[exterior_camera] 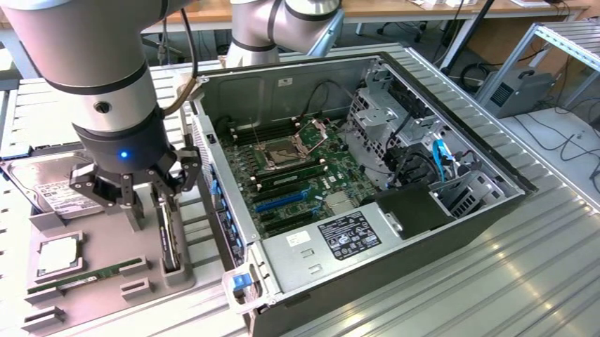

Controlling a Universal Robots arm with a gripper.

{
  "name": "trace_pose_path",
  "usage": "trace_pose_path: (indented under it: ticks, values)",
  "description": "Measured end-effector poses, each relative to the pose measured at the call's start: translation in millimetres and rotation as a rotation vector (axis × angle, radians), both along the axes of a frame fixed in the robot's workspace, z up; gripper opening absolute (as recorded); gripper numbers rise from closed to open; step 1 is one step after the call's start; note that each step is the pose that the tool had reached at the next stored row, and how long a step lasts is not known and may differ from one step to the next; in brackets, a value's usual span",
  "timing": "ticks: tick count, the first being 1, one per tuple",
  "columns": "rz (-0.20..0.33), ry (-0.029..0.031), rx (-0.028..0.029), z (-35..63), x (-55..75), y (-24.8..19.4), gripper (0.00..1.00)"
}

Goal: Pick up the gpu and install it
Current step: 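Pick up the gpu and move the gpu toward the slot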

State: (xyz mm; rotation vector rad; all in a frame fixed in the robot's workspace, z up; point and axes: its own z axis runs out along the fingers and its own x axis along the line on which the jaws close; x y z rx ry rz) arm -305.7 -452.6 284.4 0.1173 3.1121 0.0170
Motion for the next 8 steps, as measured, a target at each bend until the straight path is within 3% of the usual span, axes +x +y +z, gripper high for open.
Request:
trace_pose_path:
  ticks: [8]
  values:
    - [0.0,-0.0002,-0.0053,-5.7,1.0,5.1,0.48]
